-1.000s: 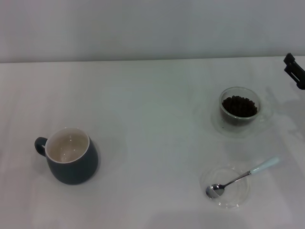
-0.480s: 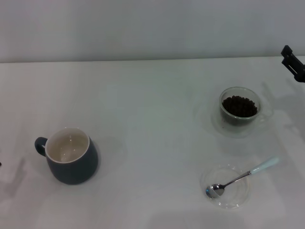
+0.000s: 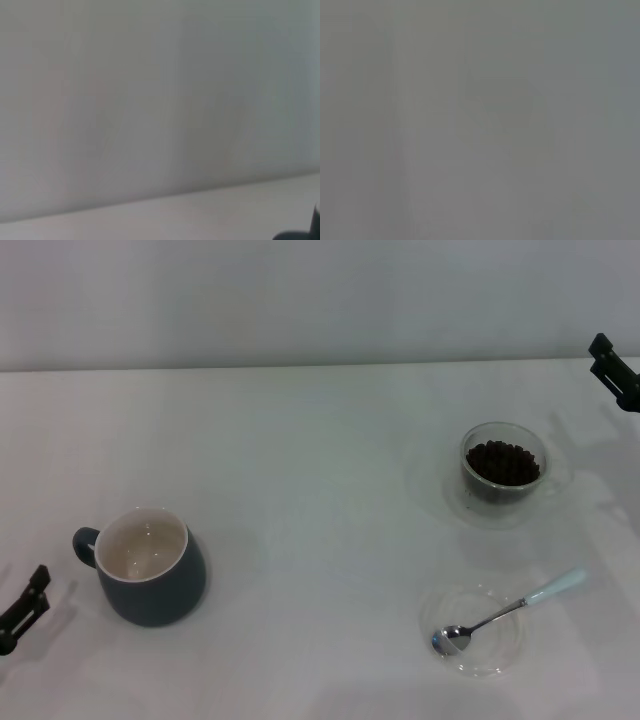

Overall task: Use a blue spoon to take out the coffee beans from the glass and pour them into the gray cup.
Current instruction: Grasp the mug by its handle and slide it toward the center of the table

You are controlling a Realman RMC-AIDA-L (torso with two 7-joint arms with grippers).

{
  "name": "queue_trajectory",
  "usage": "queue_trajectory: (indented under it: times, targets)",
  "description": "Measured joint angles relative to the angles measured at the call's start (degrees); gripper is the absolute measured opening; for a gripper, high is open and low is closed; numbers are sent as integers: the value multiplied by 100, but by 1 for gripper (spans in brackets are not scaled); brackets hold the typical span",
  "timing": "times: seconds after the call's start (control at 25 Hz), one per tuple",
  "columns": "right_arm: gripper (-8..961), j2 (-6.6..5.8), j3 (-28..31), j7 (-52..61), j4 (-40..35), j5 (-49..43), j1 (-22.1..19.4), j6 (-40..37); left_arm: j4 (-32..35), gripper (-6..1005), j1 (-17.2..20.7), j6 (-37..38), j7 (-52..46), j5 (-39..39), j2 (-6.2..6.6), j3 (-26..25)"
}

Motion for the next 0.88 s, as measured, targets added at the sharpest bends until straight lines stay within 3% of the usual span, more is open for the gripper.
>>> queue_trajectory:
  times: [0.88]
  targets:
    - [856, 13, 19, 2, 63, 0, -113, -135, 123, 879, -593, -765, 315, 232, -34, 10]
